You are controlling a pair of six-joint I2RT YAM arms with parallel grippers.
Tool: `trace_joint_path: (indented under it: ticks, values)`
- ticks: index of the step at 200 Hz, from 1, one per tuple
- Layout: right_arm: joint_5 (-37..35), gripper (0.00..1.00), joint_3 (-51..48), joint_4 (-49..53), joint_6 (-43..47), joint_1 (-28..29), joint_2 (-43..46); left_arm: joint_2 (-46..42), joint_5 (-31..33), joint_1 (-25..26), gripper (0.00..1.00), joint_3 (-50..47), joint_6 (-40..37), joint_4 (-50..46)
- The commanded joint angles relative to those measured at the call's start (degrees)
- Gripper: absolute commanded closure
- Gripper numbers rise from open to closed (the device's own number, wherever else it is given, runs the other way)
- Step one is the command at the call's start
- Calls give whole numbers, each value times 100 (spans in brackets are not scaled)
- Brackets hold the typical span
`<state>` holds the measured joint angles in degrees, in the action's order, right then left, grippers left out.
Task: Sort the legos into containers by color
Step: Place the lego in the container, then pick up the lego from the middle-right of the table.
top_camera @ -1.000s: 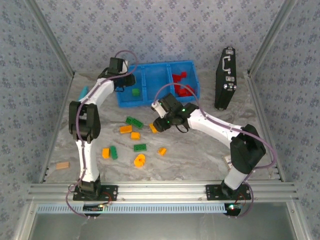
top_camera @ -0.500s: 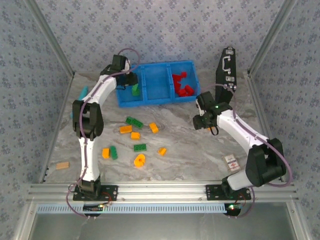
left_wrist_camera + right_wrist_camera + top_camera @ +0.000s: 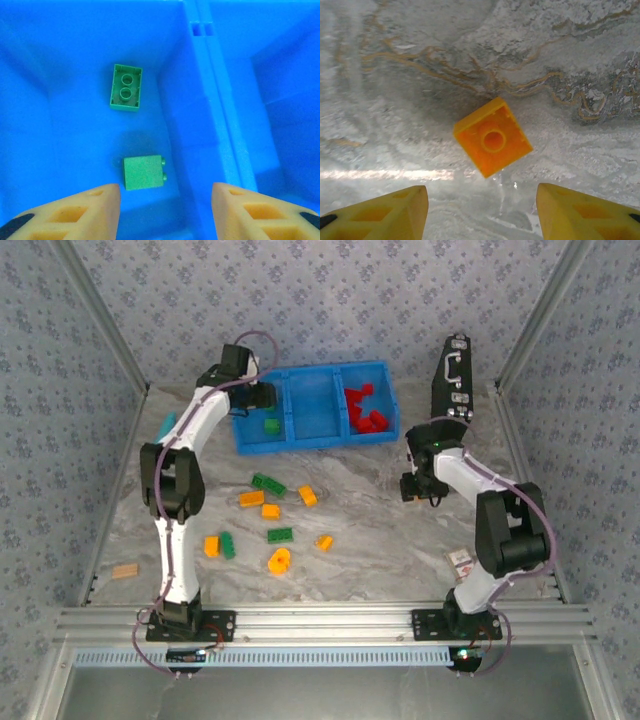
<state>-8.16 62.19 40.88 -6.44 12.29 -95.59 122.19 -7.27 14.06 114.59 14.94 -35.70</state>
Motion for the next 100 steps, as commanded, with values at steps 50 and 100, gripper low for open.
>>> trace_joint_path:
  ticks: [50,100]
  values:
    - [14,39,563,-150,370,-237,-785,-2268,-258,96,46,-1147,-488,-177]
    - [138,46,718,-98,477,-312,-1036,-2929,-193,62,44,-1600,-736,-599]
